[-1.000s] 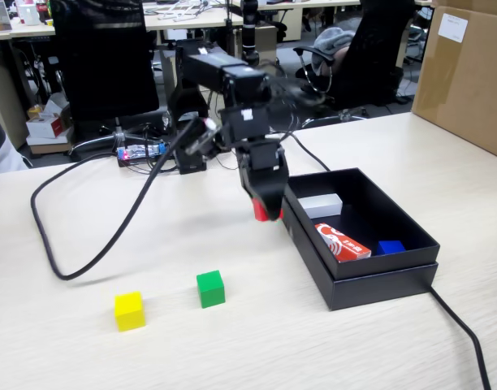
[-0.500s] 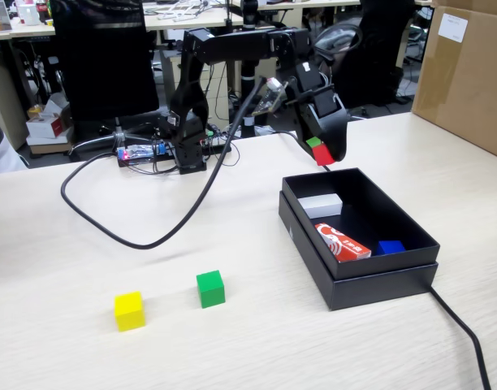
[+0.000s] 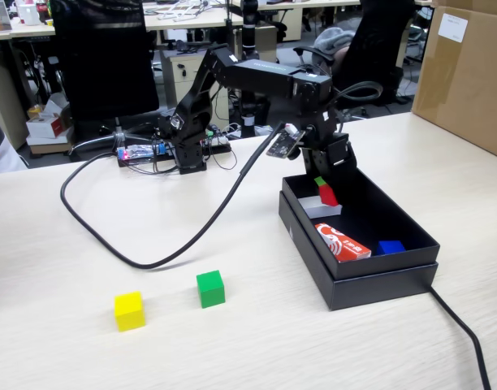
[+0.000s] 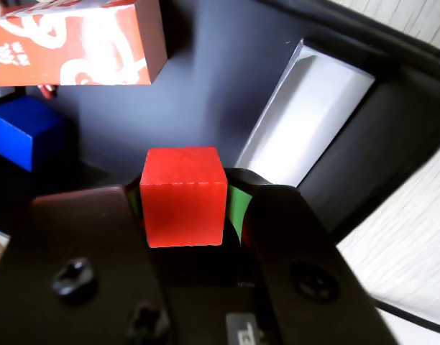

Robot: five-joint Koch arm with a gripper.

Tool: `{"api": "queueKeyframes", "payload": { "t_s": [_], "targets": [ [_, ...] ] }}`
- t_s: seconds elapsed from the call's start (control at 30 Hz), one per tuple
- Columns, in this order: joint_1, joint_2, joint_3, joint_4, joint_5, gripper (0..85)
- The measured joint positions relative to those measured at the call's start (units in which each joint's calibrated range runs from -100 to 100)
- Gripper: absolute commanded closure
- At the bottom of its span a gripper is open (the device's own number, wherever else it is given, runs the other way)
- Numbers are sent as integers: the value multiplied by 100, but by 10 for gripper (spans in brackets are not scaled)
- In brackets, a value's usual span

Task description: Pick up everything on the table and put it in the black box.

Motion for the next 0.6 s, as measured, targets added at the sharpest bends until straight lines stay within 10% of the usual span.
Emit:
{"api": "queueKeyframes", "payload": {
  "t_s": [0.6],
  "targets": [
    [-20,-673,-228,15,-59,479]
  ]
}}
